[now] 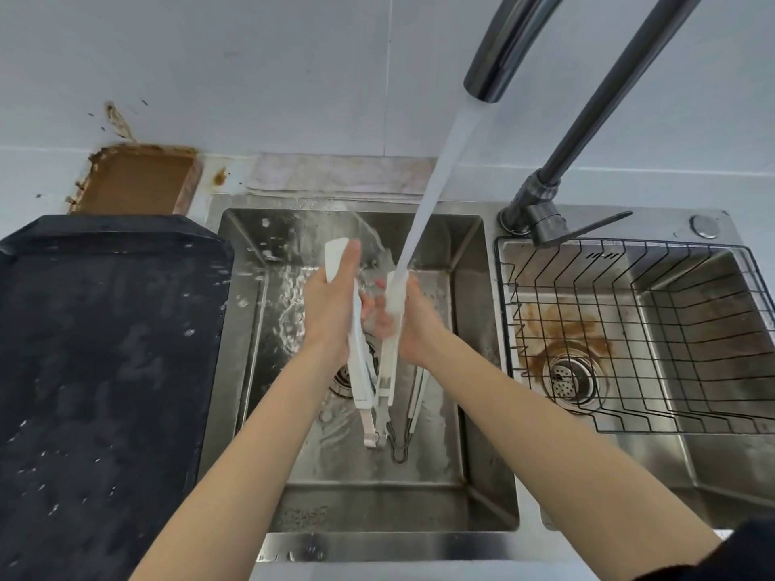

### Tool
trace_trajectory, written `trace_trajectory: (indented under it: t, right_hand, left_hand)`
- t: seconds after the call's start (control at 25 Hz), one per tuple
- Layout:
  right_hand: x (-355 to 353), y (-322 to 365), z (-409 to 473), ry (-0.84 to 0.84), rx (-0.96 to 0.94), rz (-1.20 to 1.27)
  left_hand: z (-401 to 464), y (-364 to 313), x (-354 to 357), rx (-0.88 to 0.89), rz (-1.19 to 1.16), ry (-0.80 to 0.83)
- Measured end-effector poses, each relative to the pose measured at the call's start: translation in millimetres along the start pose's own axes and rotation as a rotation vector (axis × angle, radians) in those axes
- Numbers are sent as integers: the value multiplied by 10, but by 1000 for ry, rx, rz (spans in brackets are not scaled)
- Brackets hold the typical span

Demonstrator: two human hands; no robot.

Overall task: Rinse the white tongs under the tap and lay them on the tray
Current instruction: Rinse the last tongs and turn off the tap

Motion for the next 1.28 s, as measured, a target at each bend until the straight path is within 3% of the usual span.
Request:
trace_trajectory:
  t: [0.24, 0.52, 0.68, 0.76, 0.84, 0.92, 1.0, 1.12, 1.28]
  right_hand:
    - [-85, 33, -127, 64, -54, 6]
    - [-48, 170, -110, -200, -196, -297]
    - [-47, 156, -172, -245, -204, -404]
    - [-56, 151, -189, -279, -222, -434]
    - [-65, 170, -207, -299, -235, -451]
    - [-55, 192, -228, -309, -248, -488]
    - [-52, 189, -231, -340, -298, -648]
    - [-42, 147, -232, -381, -366, -744]
    - [-76, 137, -221, -362, -366, -714]
  left_hand:
    - [99, 56, -191, -101, -118, -89]
    - [186, 538, -330, -353, -101, -89]
    - [191, 755, -312, -445, 105, -28]
    - [194, 797, -277, -436, 371, 65]
    - [165, 752, -196, -330, 756, 215]
    - [115, 614, -58, -136, 948, 287]
    - [122, 494, 99, 0, 757, 352]
    - [74, 381, 279, -204, 189, 336]
    - [59, 368, 291, -368, -69, 226]
Point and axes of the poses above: each hand's wrist, its own z-axis towards the middle knuckle, its own x-axis out of the palm, y = z × x, the point moved 2 cm from there along z, towards the middle knuckle, and after that the axes turned 14 degrees about x, right-handed, at the moved point
